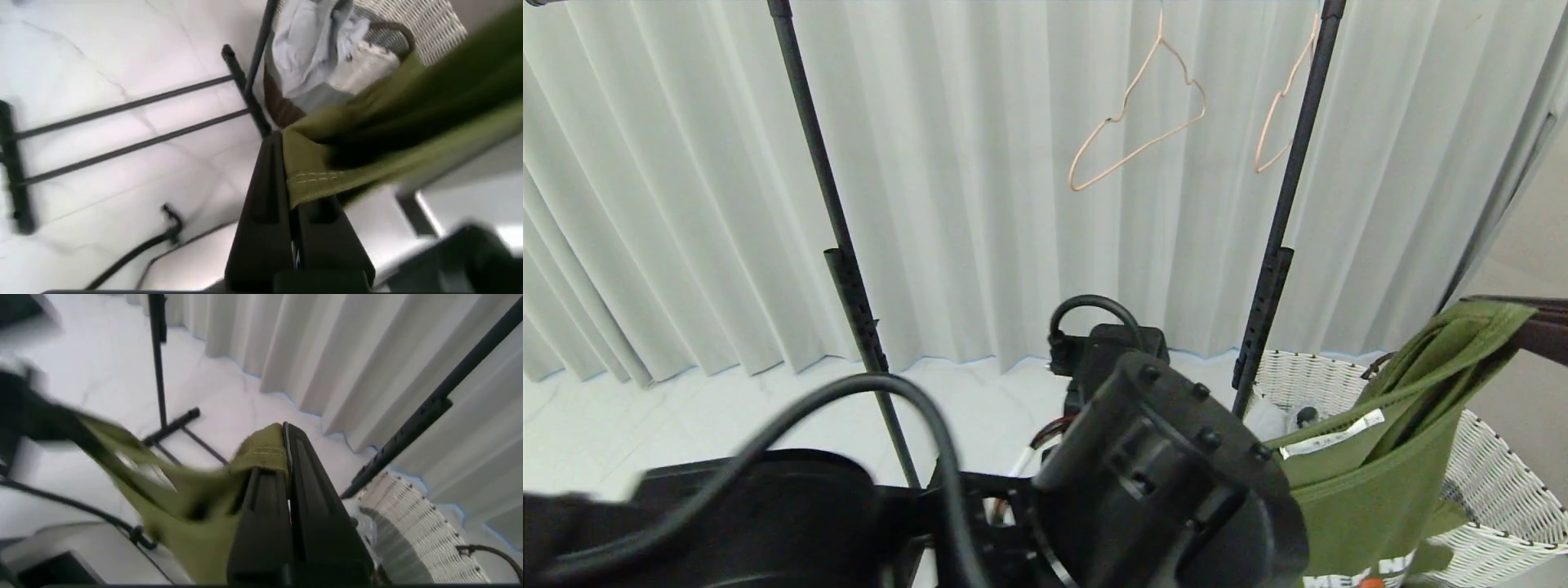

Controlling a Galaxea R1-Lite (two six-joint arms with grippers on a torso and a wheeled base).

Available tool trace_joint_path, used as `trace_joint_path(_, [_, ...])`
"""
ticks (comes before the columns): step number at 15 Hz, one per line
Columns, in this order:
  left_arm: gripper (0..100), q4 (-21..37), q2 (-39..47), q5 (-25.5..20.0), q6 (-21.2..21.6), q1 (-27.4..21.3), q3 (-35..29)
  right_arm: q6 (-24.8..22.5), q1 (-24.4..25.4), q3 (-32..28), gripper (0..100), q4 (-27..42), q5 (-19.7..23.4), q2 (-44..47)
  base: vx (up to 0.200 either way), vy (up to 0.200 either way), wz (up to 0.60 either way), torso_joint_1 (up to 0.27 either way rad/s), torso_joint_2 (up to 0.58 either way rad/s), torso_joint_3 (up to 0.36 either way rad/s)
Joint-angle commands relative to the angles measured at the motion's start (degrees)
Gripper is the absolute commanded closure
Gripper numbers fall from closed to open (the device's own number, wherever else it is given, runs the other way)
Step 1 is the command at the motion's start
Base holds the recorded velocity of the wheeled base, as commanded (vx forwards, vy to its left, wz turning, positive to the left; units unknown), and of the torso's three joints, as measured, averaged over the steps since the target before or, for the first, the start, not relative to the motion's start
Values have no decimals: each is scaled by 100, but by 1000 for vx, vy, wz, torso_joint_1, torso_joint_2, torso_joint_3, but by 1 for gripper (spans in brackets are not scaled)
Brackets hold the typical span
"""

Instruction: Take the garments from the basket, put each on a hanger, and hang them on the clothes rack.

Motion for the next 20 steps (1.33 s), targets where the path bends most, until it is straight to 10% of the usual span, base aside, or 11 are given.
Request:
trace_joint_path(1, [100,781,-1712,209,127,-463,544,-292,9,419,100,4,-7,-366,0,0,0,0,0,0])
trace_joint_path(6, [100,1546,-1625,851,145,126,-414,-397,53,147,100,-13,2,-296,0,0,0,0,0,0])
trace_joint_path(9, [100,1722,-1537,1554,892,530,-1090,-397,264,-398,100,-119,11,-111,0,0,0,0,0,0])
trace_joint_path(15, [100,1713,-1343,1545,1964,1699,-2461,-380,369,-1540,100,-796,11,1040,0,0,0,0,0,0])
trace_joint_path(20, [100,1669,-1229,1581,1824,1760,-2374,-230,378,-1857,100,-1384,11,1752,0,0,0,0,0,0])
